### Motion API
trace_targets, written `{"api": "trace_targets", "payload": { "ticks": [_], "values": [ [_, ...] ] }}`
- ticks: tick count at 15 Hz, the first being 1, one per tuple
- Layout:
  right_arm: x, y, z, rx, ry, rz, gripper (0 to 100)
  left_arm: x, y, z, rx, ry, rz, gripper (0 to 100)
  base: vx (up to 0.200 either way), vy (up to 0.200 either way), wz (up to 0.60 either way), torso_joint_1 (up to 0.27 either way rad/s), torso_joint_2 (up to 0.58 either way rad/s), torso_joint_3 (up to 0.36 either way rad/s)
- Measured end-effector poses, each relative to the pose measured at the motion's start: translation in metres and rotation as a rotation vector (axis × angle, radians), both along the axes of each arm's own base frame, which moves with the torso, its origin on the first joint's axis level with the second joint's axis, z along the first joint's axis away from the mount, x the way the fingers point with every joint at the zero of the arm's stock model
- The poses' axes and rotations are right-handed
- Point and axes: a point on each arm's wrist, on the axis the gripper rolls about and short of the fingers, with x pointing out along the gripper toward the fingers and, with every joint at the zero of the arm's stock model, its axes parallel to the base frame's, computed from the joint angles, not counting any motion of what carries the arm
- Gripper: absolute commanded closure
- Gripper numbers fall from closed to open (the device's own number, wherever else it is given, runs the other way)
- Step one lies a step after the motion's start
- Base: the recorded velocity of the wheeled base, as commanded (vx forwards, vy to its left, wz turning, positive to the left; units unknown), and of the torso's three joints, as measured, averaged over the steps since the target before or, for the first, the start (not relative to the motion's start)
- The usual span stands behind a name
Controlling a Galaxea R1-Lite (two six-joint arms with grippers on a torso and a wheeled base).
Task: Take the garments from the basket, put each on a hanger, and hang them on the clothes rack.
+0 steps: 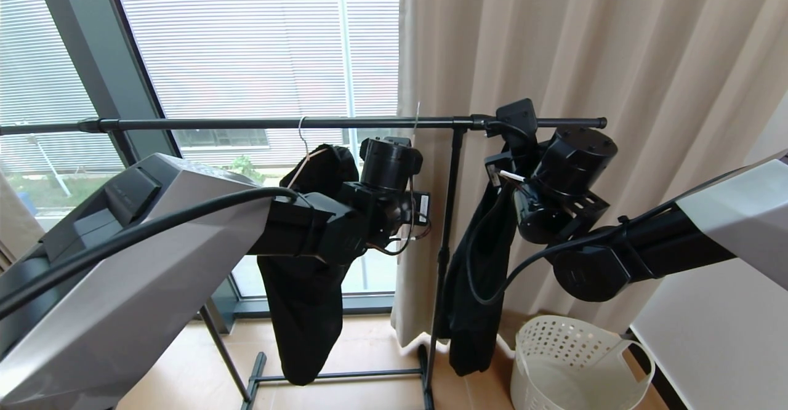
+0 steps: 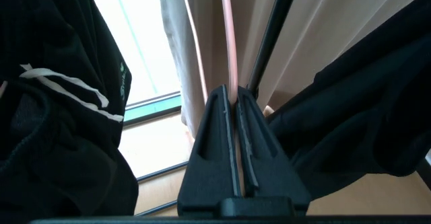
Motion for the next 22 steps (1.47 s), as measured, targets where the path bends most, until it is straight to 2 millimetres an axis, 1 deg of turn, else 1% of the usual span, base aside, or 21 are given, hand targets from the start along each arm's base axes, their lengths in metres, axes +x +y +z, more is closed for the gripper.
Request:
{"api": "trace_targets", "payload": {
  "ticks": [5,10,15,19,22],
  "values": [
    [0.0,0.0,0.0,-0.001,0.001,-0.001,100,-0.02,0.015,0.004,0.001,-0.005,0.0,100,0.0,0.0,0.0,0.0,0.0,0.0],
    [-0.001,-0.001,0.001,0.001,-0.001,-0.001,100,-0.051,0.035,0.008,-0.003,-0.014,-0.01,100,0.0,0.0,0.0,0.0,0.0,0.0],
    [-0.007,-0.003,0.003,0.003,-0.002,0.0,100,-0.105,0.066,0.005,0.021,-0.01,-0.041,100,0.0,0.0,0.0,0.0,0.0,0.0],
    [-0.025,-0.008,0.0,-0.007,0.013,0.005,100,-0.153,0.097,-0.009,0.021,-0.013,-0.07,100,0.0,0.0,0.0,0.0,0.0,0.0],
    [-0.037,-0.013,0.004,-0.013,0.022,0.005,100,-0.178,0.107,-0.014,-0.025,-0.03,-0.167,100,0.0,0.0,0.0,0.0,0.0,0.0]
  ]
}}
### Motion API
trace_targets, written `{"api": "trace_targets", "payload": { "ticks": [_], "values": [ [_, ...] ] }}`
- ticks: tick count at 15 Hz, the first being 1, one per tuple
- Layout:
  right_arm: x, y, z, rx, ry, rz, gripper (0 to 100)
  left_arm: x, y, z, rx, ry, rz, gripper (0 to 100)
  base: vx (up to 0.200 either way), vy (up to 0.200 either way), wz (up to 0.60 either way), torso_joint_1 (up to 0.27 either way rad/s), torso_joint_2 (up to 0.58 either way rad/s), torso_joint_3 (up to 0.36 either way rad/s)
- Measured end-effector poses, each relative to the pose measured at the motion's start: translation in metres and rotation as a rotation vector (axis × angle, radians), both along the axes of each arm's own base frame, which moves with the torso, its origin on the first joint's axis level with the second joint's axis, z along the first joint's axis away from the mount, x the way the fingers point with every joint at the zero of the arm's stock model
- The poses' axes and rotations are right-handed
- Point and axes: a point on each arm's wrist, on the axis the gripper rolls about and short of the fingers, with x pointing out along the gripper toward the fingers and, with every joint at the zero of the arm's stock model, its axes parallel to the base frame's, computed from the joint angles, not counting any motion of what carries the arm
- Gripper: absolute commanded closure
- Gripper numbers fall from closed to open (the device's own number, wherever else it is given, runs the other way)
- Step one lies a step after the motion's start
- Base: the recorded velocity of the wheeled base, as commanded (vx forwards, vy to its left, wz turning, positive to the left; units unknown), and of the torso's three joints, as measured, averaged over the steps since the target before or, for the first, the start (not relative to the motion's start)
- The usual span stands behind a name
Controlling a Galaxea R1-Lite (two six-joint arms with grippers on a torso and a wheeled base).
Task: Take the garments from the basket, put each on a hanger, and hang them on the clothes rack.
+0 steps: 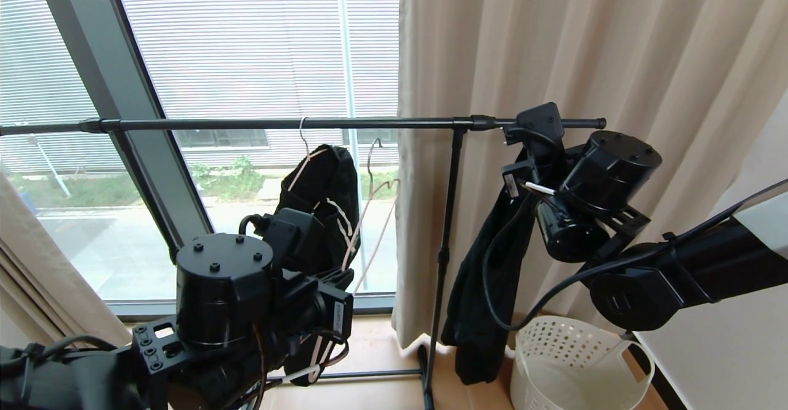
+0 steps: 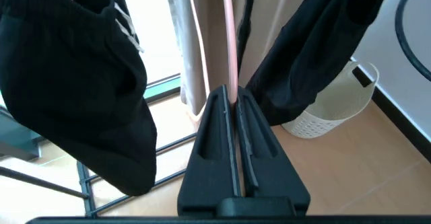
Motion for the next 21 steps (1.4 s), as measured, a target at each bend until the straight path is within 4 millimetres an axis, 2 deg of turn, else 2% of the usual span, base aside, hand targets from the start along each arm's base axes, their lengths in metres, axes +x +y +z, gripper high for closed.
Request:
{"api": "trace_targets", "payload": {
  "ticks": [5,11,16,21],
  "values": [
    [-0.01,-0.007,0.006,-0.023,0.033,0.001,100,-0.017,0.011,-0.008,-0.001,-0.065,-0.18,100,0.0,0.0,0.0,0.0,0.0,0.0],
    [-0.007,-0.01,0.009,-0.019,0.025,-0.011,100,-0.031,0.029,-0.017,-0.02,-0.118,-0.246,100,0.0,0.0,0.0,0.0,0.0,0.0],
    [0.001,-0.006,-0.008,-0.037,0.059,-0.015,100,-0.037,0.043,-0.024,-0.017,-0.11,-0.316,100,0.0,0.0,0.0,0.0,0.0,0.0],
    [0.004,-0.004,-0.011,-0.036,0.06,-0.014,100,-0.036,0.05,-0.028,-0.048,-0.075,-0.422,100,0.0,0.0,0.0,0.0,0.0,0.0]
  ]
}}
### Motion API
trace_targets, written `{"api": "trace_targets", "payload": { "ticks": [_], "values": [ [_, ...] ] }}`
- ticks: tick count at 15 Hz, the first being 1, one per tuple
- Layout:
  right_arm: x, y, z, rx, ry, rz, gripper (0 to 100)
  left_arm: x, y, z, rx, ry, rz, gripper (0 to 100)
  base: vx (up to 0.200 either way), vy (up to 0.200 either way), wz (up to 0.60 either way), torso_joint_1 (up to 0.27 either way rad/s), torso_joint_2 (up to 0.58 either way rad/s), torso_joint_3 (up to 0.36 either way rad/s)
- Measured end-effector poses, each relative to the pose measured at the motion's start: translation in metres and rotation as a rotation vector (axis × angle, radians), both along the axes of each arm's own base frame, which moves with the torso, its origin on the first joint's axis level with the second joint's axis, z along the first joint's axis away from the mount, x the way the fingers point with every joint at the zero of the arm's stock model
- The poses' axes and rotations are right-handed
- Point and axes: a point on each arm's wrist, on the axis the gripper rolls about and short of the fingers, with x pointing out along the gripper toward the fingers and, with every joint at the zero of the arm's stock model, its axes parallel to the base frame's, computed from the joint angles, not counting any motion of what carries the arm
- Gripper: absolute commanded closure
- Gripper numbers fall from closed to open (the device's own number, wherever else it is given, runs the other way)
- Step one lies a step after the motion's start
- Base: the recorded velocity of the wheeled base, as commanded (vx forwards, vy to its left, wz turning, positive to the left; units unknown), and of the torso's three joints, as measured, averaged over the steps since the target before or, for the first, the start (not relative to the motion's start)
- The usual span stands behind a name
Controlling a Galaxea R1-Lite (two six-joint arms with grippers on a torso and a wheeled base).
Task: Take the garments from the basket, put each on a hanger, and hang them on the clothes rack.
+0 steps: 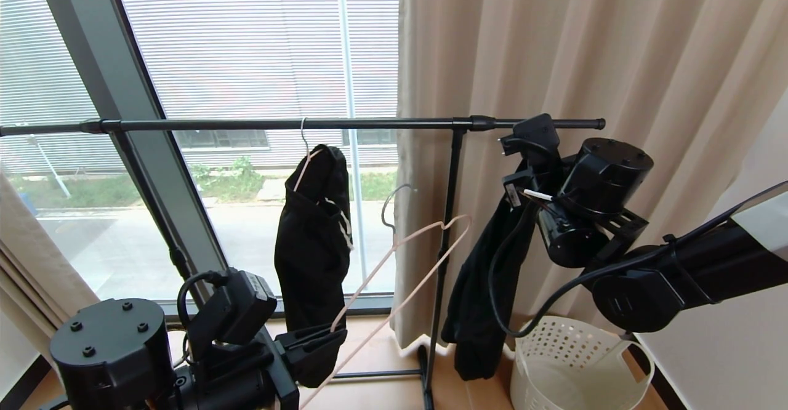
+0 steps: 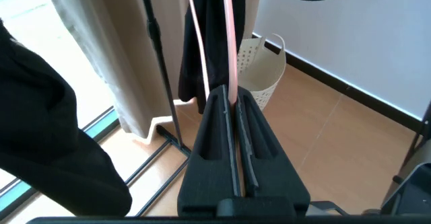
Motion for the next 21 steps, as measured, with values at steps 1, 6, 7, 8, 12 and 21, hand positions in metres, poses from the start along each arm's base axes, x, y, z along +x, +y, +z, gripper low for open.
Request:
{"api": "trace_targets", "payload": {
  "ticks": [1,6,7,8,12,21],
  "values": [
    [0.0,0.0,0.0,0.001,0.0,0.001,100,0.0,0.001,-0.001,-0.002,0.005,-0.007,100,0.0,0.0,0.0,0.0,0.0,0.0],
    [-0.001,0.0,0.003,0.008,-0.012,-0.001,100,0.002,0.003,-0.001,-0.03,-0.017,-0.018,100,0.0,0.0,0.0,0.0,0.0,0.0],
    [0.0,0.0,0.004,0.016,-0.026,-0.002,100,0.002,0.003,-0.002,-0.033,-0.012,-0.029,100,0.0,0.0,0.0,0.0,0.0,0.0],
    [0.0,0.0,0.005,0.021,-0.036,-0.004,100,0.002,0.002,-0.003,-0.035,-0.006,-0.049,100,0.0,0.0,0.0,0.0,0.0,0.0],
    [0.001,0.0,0.005,0.023,-0.037,-0.011,100,0.003,0.001,-0.005,-0.06,-0.031,-0.075,100,0.0,0.0,0.0,0.0,0.0,0.0],
    [0.01,0.005,-0.003,0.033,-0.053,-0.03,100,0.002,-0.002,-0.01,-0.085,-0.008,-0.136,100,0.0,0.0,0.0,0.0,0.0,0.0]
  ]
}}
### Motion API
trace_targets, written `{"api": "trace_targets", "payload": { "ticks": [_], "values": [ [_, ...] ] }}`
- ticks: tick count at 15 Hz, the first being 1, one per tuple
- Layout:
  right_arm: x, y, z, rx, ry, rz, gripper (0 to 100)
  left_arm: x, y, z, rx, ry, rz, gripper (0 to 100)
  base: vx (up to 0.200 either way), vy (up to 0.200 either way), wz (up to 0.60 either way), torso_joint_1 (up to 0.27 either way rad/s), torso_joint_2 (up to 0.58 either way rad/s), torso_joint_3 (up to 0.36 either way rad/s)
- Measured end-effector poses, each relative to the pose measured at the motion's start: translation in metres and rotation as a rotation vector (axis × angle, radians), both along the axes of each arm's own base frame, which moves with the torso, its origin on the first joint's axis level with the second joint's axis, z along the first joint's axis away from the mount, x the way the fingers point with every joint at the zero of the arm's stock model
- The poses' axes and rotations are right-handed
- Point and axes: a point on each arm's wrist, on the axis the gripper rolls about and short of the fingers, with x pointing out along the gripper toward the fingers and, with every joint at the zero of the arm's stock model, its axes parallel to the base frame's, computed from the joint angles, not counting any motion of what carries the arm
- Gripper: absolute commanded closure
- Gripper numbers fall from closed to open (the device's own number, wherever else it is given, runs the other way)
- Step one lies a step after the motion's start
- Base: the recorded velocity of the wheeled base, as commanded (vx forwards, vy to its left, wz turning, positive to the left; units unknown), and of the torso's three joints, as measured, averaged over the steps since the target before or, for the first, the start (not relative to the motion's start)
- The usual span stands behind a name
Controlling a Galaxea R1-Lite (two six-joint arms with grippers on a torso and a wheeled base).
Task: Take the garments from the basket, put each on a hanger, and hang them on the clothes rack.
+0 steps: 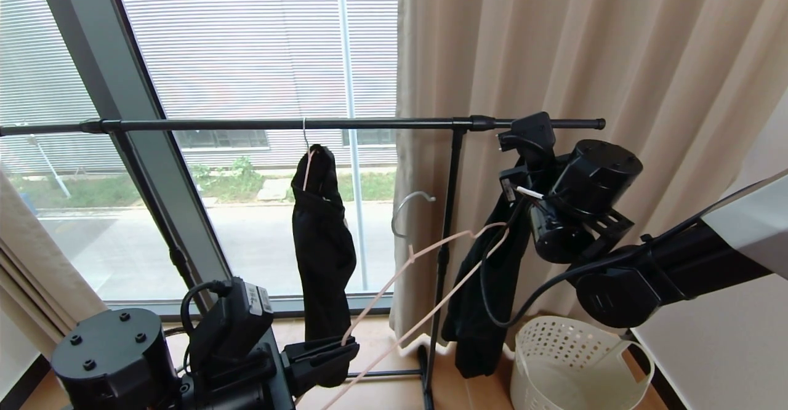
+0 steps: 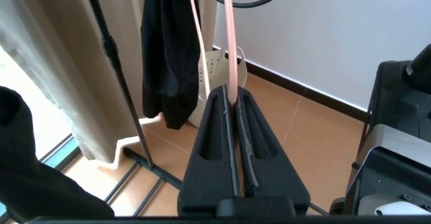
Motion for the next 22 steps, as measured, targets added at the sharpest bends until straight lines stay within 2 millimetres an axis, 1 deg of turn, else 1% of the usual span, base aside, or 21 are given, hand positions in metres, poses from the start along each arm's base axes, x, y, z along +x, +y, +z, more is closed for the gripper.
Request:
{"api": "trace_targets", "payload": {
  "ticks": [4,8,11,16,19,22],
  "values": [
    [-0.005,0.007,-0.004,-0.004,0.011,0.016,100,0.008,-0.006,-0.003,-0.017,-0.006,0.001,100,0.0,0.0,0.0,0.0,0.0,0.0],
    [-0.011,0.016,-0.008,-0.012,0.024,0.042,100,0.013,-0.008,-0.015,0.003,0.048,0.013,100,0.0,0.0,0.0,0.0,0.0,0.0],
    [-0.015,0.019,-0.011,-0.016,0.034,0.042,100,0.015,-0.009,-0.02,0.009,0.071,0.02,100,0.0,0.0,0.0,0.0,0.0,0.0],
    [-0.019,0.023,-0.012,-0.013,0.028,0.057,100,0.017,-0.009,-0.021,0.013,0.073,0.051,100,0.0,0.0,0.0,0.0,0.0,0.0],
    [-0.023,0.028,-0.014,-0.017,0.033,0.073,100,0.021,-0.01,-0.018,0.006,0.053,0.087,100,0.0,0.0,0.0,0.0,0.0,0.0],
    [-0.026,0.031,-0.015,-0.02,0.037,0.082,100,0.021,-0.01,-0.015,-0.001,0.044,0.089,100,0.0,0.0,0.0,0.0,0.0,0.0]
  ]
}}
